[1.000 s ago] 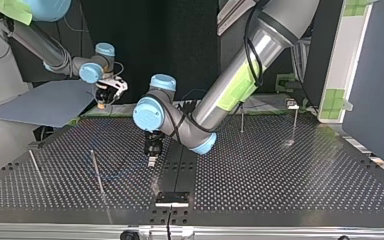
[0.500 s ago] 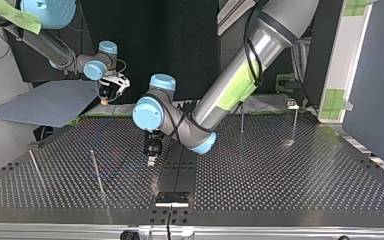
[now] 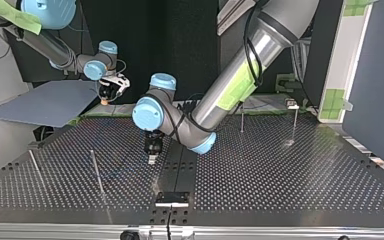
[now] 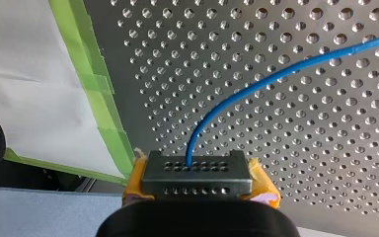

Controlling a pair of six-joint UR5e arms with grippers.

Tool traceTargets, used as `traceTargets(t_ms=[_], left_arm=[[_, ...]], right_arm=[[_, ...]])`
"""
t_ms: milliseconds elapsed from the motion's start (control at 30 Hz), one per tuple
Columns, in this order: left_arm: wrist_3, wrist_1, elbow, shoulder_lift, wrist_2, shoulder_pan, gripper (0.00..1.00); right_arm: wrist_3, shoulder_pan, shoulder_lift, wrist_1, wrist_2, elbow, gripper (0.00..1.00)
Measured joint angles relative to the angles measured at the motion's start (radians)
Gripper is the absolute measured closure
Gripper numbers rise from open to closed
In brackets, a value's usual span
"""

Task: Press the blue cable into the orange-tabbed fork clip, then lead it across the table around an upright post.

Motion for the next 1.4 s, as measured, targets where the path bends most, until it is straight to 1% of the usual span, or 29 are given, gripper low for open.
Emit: traceTargets(t_ms=[167, 267, 667, 1000, 1067, 1167, 1400], left_arm=[[0.003, -0.017, 0.0, 0.0, 0.007, 0.0, 0.13], [0.003, -0.02, 0.0, 0.0, 0.026, -0.002, 0.13], [0.0, -0.022, 0.0, 0.001, 0.136, -0.02, 0.13], [0.01, -0.077, 0.0, 0.017, 0.24, -0.058, 0.13], [0.01, -0.083, 0.0, 0.021, 0.244, -0.063, 0.13], [0.011, -0.095, 0.0, 0.026, 0.237, -0.071, 0.13], [0.019, -0.114, 0.0, 0.035, 0.207, -0.082, 0.13]], right_arm=[[-0.001, 0.0, 0.0, 0.0, 0.0, 0.0, 1.0], [-0.002, 0.0, 0.0, 0.0, 0.0, 0.0, 1.0], [-0.002, 0.0, 0.0, 0.0, 0.0, 0.0, 1.0], [-0.003, 0.0, 0.0, -0.001, 0.0, 0.0, 1.0], [-0.003, 0.0, 0.0, -0.001, 0.0, 0.0, 1.0], [-0.003, 0.0, 0.0, 0.0, 0.0, 0.0, 1.0], [-0.004, 0.0, 0.0, 0.0, -0.001, 0.0, 1.0]])
